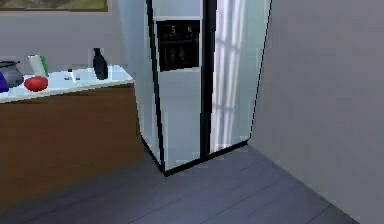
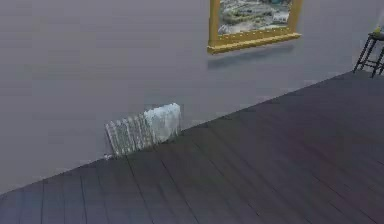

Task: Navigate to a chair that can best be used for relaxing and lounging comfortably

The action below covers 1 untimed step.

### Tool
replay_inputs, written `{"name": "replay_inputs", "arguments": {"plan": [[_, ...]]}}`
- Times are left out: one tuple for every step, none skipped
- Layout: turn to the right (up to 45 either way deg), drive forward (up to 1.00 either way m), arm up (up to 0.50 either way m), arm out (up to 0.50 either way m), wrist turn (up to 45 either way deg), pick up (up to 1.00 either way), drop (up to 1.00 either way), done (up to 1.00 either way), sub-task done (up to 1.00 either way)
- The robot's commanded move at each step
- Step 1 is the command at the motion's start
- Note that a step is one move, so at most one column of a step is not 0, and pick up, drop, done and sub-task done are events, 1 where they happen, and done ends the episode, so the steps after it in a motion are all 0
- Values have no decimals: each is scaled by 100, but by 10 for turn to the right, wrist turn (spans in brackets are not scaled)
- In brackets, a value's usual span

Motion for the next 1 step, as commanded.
{"name": "replay_inputs", "arguments": {"plan": [[450,0,0,0,0,0,0,0,0]]}}
